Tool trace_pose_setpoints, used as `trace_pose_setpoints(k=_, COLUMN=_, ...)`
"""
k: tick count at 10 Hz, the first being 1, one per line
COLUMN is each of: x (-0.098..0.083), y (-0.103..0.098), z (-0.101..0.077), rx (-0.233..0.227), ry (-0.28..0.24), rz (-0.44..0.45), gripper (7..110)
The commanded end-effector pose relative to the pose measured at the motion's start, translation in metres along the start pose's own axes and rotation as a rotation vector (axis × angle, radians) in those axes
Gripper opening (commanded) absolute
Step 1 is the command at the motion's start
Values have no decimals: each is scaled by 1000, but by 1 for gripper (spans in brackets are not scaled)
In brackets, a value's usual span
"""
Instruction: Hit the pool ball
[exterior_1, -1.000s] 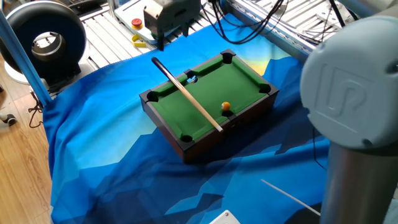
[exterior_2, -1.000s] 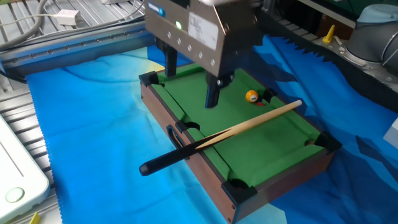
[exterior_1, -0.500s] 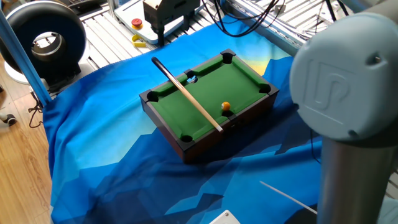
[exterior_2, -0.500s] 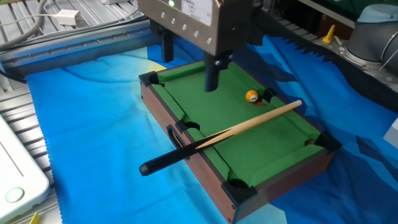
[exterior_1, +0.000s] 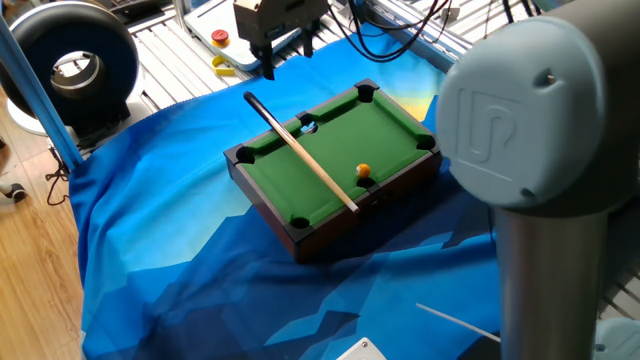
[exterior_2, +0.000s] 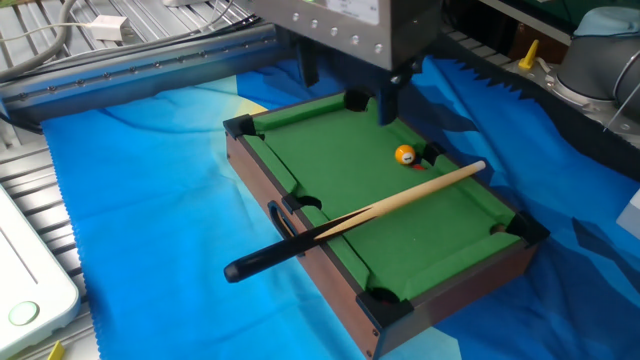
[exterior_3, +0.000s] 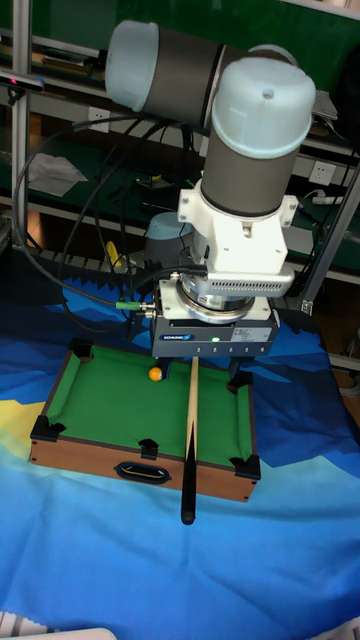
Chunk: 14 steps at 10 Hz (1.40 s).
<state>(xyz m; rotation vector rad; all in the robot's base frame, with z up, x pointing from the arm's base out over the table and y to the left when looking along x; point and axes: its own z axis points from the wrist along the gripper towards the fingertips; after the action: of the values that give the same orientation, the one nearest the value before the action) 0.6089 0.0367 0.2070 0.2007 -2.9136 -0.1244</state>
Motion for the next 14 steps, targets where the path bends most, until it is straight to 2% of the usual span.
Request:
trace_pose_setpoints(k=1, x=3, y=2, z=4, rx=-10, ry=33, rz=-2, gripper=88)
trace_pose_setpoints(k=5, x=-16, y=2, z=9, rx=-14, ry=0, rz=8, gripper=88)
trace_pose_setpoints(k=14, x=-29, y=-6, z=8, rx=14, ry=-57, rz=24, gripper=88)
